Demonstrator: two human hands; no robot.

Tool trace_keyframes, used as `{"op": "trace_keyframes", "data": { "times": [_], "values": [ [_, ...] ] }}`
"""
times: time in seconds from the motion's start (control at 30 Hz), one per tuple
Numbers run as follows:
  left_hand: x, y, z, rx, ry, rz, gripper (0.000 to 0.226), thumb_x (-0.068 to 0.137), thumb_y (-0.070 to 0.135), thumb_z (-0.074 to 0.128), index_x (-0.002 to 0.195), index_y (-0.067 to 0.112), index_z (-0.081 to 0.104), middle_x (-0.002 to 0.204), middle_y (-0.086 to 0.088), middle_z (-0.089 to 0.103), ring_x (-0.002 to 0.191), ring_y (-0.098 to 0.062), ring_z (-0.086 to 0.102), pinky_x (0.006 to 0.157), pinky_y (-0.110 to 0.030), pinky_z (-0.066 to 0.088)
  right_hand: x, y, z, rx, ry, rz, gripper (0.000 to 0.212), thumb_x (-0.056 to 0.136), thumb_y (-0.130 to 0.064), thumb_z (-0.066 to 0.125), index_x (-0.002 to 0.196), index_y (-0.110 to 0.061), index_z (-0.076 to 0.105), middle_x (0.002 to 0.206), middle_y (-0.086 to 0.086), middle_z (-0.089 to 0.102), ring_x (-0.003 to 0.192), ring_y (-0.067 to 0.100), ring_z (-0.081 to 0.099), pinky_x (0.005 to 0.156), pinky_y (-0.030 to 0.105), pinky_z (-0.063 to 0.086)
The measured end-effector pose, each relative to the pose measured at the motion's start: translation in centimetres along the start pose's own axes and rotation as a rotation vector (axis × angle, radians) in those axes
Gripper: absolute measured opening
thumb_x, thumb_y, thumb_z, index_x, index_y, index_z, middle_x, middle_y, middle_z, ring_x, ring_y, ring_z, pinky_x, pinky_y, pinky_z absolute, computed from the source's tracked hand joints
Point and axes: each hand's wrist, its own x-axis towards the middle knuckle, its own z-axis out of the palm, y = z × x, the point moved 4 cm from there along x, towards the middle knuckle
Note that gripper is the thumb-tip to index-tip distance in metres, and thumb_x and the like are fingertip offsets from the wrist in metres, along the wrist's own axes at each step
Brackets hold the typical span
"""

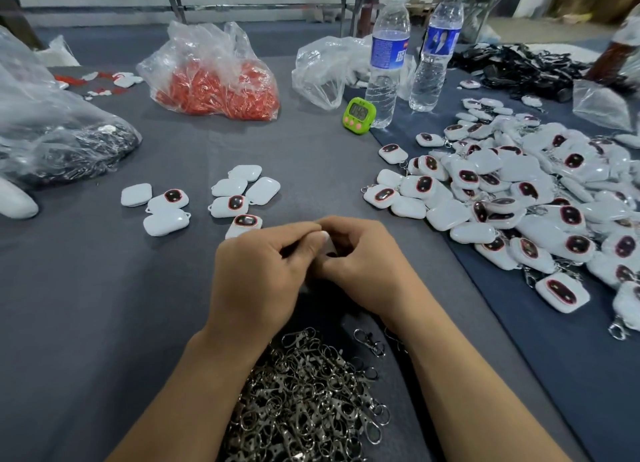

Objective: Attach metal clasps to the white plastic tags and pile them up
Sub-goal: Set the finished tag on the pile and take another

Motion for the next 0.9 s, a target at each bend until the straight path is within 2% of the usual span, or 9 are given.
{"op": "trace_keyframes", "data": {
  "times": [0.1,0.17,0.23,0.33,0.4,0.5,0.63,0.77,0.9],
  "values": [
    [-0.1,-0.5,-0.1,0.071,0.069,-0.050,0.016,0.083,0.042,0.078,0.096,0.034,0.080,0.085,0.019,0.076,0.079,-0.003,0.070,0.079,-0.027,0.054,0.1,0.5,-0.3,0.040,0.103,0.055,0.019,0.082,-0.013,0.079,0.100,-0.017,0.078,0.081,-0.002,0.078,0.072,0.010,0.067,0.073,0.037,0.057],
    [0.2,-0.8,-0.5,0.086,0.046,-0.107,0.011,0.082,0.042,0.079,0.091,0.036,0.080,0.080,0.021,0.075,0.078,0.001,0.069,0.078,-0.025,0.055,0.2,0.8,-0.7,0.142,0.210,0.127,0.012,0.086,-0.006,0.076,0.094,-0.016,0.075,0.070,-0.004,0.071,0.061,0.008,0.058,0.060,0.027,0.050],
    [0.5,-1.3,-0.2,0.077,-0.210,-0.181,0.004,0.081,0.040,0.077,0.084,0.040,0.079,0.074,0.026,0.072,0.074,0.007,0.066,0.068,-0.018,0.050,0.3,1.0,-1.1,0.321,0.271,0.212,0.013,0.090,-0.001,0.070,0.091,-0.014,0.071,0.065,-0.002,0.064,0.051,0.006,0.052,0.050,0.019,0.041],
    [0.1,-0.6,1.1,0.149,-0.736,-0.149,0.028,0.066,0.054,0.078,0.093,0.053,0.073,0.076,0.026,0.069,0.070,0.006,0.063,0.063,-0.014,0.046,0.3,0.9,-1.6,0.454,0.296,0.260,0.010,0.093,0.000,0.065,0.103,-0.003,0.067,0.074,0.009,0.062,0.045,0.007,0.048,0.047,0.021,0.037],
    [-0.4,0.3,1.8,0.190,-0.899,-0.095,0.047,0.051,0.067,0.074,0.097,0.063,0.066,0.089,0.028,0.068,0.080,0.007,0.062,0.073,-0.016,0.051,0.3,0.8,-1.7,0.490,0.301,0.275,0.010,0.093,-0.001,0.064,0.102,-0.004,0.067,0.078,0.012,0.061,0.045,0.009,0.047,0.048,0.023,0.037],
    [-1.4,1.7,3.2,0.120,-1.008,-0.019,0.047,0.051,0.057,0.081,0.096,0.058,0.070,0.098,0.027,0.066,0.088,0.004,0.062,0.082,-0.023,0.053,0.2,0.8,-1.8,0.525,0.301,0.279,0.008,0.093,-0.001,0.063,0.094,-0.008,0.066,0.079,0.014,0.062,0.050,0.014,0.044,0.051,0.027,0.036],
    [-1.7,1.5,3.8,0.021,-0.876,-0.071,0.019,0.067,0.038,0.082,0.083,0.047,0.077,0.080,0.012,0.074,0.075,-0.008,0.067,0.075,-0.031,0.054,0.1,0.7,-1.9,0.575,0.291,0.264,0.010,0.092,0.001,0.062,0.090,-0.008,0.065,0.079,0.015,0.062,0.050,0.013,0.049,0.053,0.027,0.036],
    [-1.7,1.2,3.6,0.018,-0.667,-0.059,0.014,0.073,0.035,0.080,0.082,0.043,0.075,0.072,0.016,0.071,0.066,-0.003,0.063,0.062,-0.015,0.045,0.0,0.6,-1.8,0.594,0.273,0.262,0.012,0.091,0.002,0.061,0.088,-0.009,0.064,0.078,0.014,0.062,0.049,0.012,0.046,0.052,0.027,0.036],
    [-0.7,-0.2,2.3,0.015,-0.379,-0.153,0.004,0.078,0.039,0.081,0.081,0.038,0.078,0.067,0.020,0.070,0.061,0.001,0.064,0.058,-0.017,0.046,0.1,0.4,-1.8,0.611,0.286,0.246,0.013,0.089,0.004,0.056,0.084,-0.008,0.060,0.072,0.012,0.068,0.046,0.014,0.051,0.051,0.029,0.036]
  ]
}}
